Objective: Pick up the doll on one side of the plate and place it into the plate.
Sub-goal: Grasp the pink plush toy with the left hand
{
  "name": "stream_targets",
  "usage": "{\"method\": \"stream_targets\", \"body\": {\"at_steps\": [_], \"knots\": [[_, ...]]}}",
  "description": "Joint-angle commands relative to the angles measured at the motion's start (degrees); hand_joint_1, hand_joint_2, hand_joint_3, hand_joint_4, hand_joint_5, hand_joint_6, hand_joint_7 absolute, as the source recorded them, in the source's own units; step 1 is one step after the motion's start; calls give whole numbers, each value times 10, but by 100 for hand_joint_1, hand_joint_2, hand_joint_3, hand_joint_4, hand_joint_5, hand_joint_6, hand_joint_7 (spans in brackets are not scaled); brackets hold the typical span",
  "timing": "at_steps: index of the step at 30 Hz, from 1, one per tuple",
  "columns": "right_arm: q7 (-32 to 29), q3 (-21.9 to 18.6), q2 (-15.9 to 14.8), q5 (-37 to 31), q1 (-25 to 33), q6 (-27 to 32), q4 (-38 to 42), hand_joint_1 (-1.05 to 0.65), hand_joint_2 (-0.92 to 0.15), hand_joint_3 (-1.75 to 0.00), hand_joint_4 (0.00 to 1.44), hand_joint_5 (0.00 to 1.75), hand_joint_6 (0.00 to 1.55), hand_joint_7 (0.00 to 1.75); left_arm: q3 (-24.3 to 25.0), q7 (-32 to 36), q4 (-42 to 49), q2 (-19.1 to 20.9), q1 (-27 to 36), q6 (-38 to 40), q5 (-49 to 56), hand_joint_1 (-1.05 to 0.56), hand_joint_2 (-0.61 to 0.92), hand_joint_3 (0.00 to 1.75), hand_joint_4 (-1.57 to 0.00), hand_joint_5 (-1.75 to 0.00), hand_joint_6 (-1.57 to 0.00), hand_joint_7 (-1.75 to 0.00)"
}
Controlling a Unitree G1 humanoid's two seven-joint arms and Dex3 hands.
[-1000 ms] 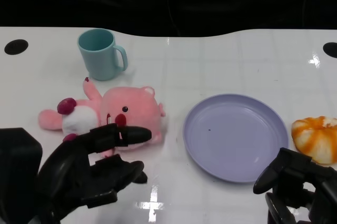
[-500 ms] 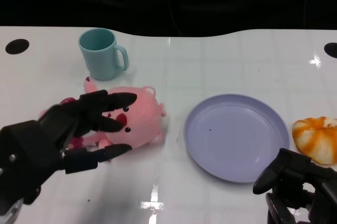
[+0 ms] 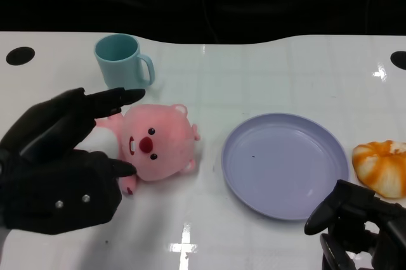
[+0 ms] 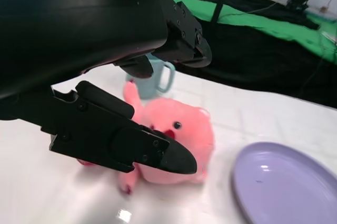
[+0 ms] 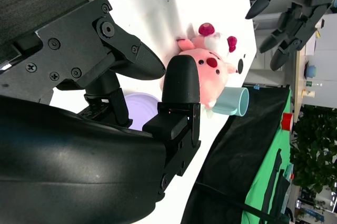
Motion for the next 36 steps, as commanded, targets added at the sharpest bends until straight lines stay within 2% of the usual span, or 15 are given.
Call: {"method": "stream_targets", "body": {"at_steps": [1,8,12,23,36], "knots": [[-5,1,-4,-3,2,3,-6,-20,-55,-116,65,175,49,149,-11,-8,13,14,-19,8,39,-68,92,3,0,-52,-28,-1],[-6,2,-5,-3,3,-1,-6,-21,-55,-115,65,175,50,148,-56,-19,65,36,-69,3,148,-72,92,2,0,-41,-26,0],[-6,2,-6,-5,4,-1,-7,-22,-55,-114,65,175,50,148,-75,-32,104,38,-95,-4,171,-71,91,1,0,-37,-25,0],[-4,0,-6,-1,7,-3,-8,-23,-55,-114,66,175,50,147,-124,-21,220,12,-157,-20,224,-74,92,1,-1,-36,-25,0],[-7,2,-6,-3,14,-3,-16,-22,-56,-113,66,175,51,146,-185,0,410,-37,-247,-46,250,-74,92,2,-4,-28,-24,0]]}}
